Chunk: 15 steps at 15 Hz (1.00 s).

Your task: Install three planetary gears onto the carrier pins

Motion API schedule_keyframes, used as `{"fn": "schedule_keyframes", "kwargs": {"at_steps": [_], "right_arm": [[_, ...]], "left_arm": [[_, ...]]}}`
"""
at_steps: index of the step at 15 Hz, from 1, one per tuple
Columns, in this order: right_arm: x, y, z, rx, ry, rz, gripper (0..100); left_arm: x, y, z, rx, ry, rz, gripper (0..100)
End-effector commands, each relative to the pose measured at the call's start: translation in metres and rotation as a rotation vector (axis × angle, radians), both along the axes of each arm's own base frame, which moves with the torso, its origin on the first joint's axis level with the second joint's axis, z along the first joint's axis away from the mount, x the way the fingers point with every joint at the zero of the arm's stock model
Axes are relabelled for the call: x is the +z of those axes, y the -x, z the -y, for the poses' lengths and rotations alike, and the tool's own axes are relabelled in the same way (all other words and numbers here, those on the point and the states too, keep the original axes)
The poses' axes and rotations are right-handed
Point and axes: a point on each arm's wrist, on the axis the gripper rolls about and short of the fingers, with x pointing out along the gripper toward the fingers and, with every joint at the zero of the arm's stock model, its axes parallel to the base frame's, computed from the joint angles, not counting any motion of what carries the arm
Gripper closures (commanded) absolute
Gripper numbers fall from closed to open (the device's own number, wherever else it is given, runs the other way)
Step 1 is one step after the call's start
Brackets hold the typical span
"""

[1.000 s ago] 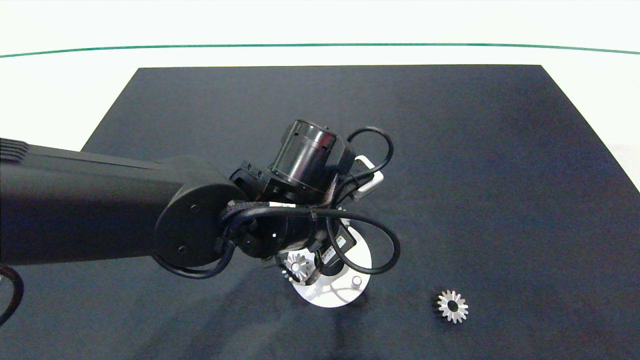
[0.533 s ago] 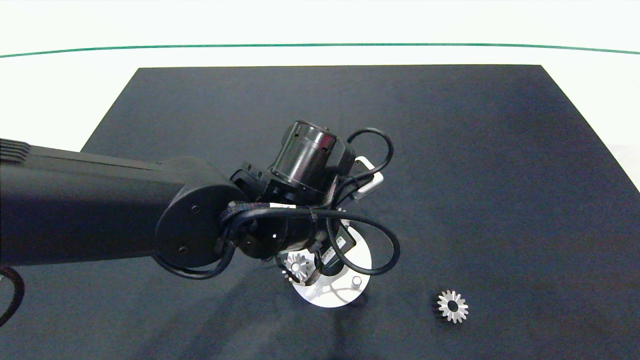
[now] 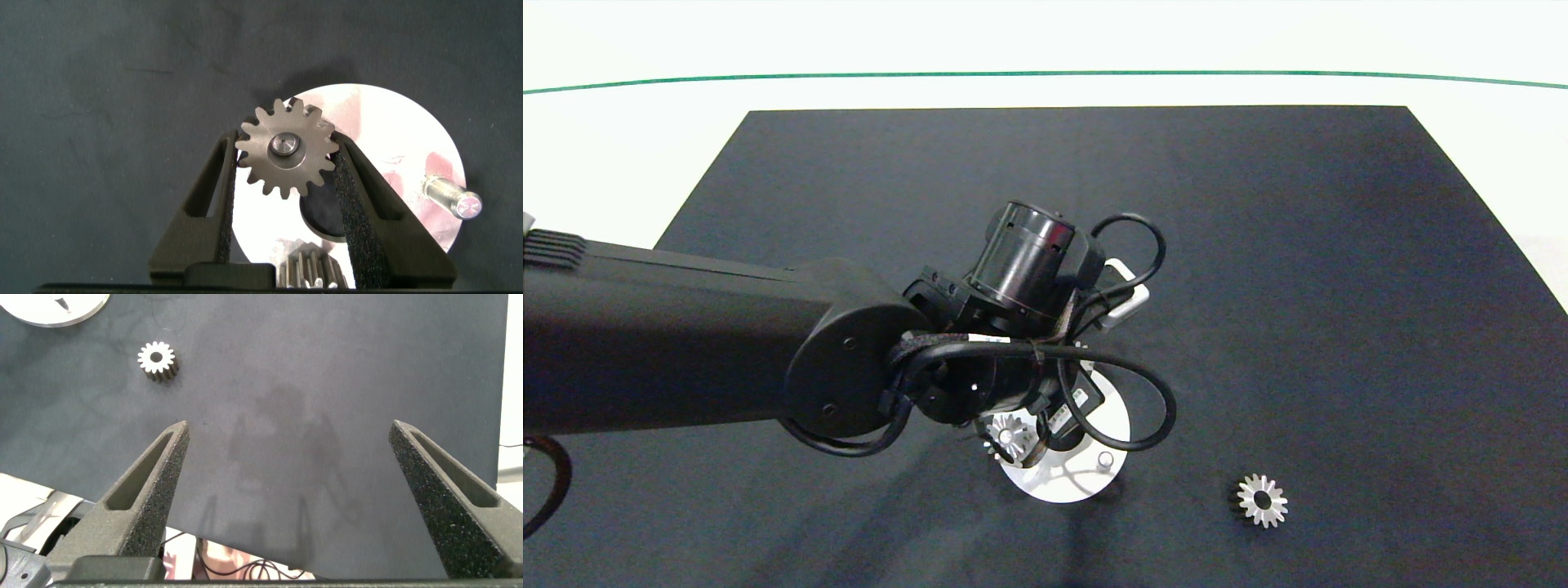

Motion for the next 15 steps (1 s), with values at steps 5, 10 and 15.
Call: {"fn": "schedule_keyframes", "kwargs": {"at_steps": [5,10,15], "right_arm": [[-0.0002,-0.0002,0.0,0.001,0.002,-0.004,0],[-0.0006,-0.0001,0.0,0.001,0.001,-0.004,0],[-0.001,-0.0003,0.0,-0.001,0.0,-0.006,0]], "left_arm": [[-0.0015,-0.0008,0.001,0.0,-0.006,-0.001,100],[-0.0027,-0.0006,-0.0001,0.002,-0.01,-0.006,0],[0.0008,0.0021,-0.0048,0.005,-0.006,-0.003,0]]}}
